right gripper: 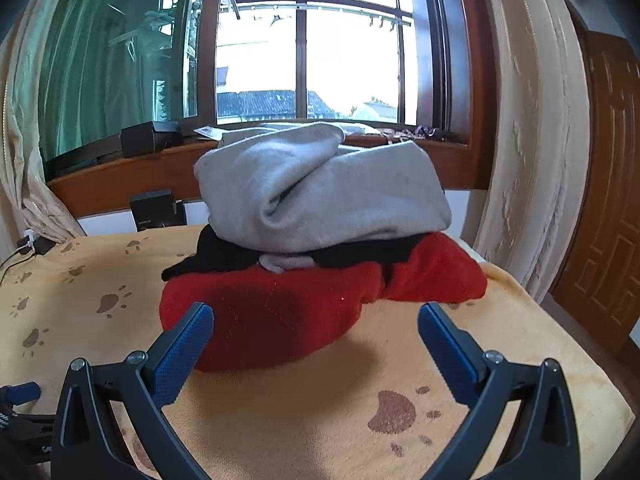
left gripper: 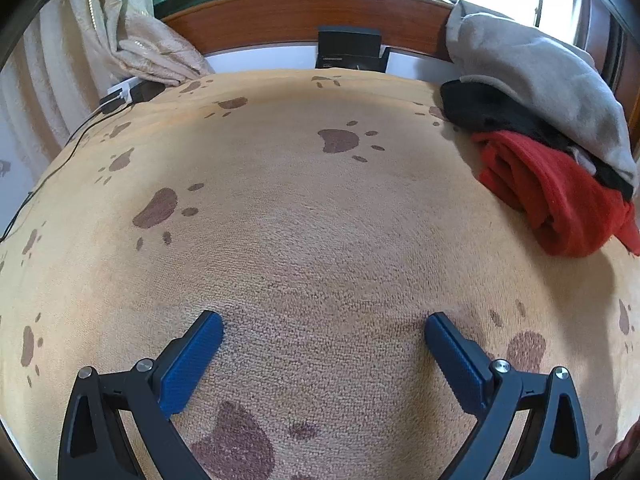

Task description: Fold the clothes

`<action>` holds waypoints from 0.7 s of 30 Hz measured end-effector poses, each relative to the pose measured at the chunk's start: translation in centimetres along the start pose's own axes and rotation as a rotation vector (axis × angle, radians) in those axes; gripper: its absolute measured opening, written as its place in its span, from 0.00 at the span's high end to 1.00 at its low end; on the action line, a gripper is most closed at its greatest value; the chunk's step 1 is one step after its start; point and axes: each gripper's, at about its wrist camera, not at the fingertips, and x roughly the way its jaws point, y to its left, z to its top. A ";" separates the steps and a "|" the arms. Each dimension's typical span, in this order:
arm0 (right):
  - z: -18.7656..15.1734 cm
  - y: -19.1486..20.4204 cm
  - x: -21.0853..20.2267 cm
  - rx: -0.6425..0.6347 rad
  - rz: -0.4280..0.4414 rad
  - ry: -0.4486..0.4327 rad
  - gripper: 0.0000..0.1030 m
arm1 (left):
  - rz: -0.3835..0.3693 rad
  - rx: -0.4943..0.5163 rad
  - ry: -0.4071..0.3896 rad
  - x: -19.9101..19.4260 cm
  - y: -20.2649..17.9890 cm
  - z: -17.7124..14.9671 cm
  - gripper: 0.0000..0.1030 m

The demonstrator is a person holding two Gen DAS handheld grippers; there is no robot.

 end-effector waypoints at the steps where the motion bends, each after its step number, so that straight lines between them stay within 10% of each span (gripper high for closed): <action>1: 0.0 0.0 0.0 -0.001 0.001 0.004 0.00 | 0.005 0.003 -0.003 -0.1 -0.1 0.1 0.00; 9: 0.6 -0.8 -0.7 0.038 -0.004 -0.017 0.00 | -0.026 0.202 -0.353 -9.6 -5.4 3.4 0.00; 21: 1.1 -2.2 -1.5 0.095 -0.037 -0.058 0.01 | -0.154 0.232 -0.447 -13.1 -9.5 5.5 0.00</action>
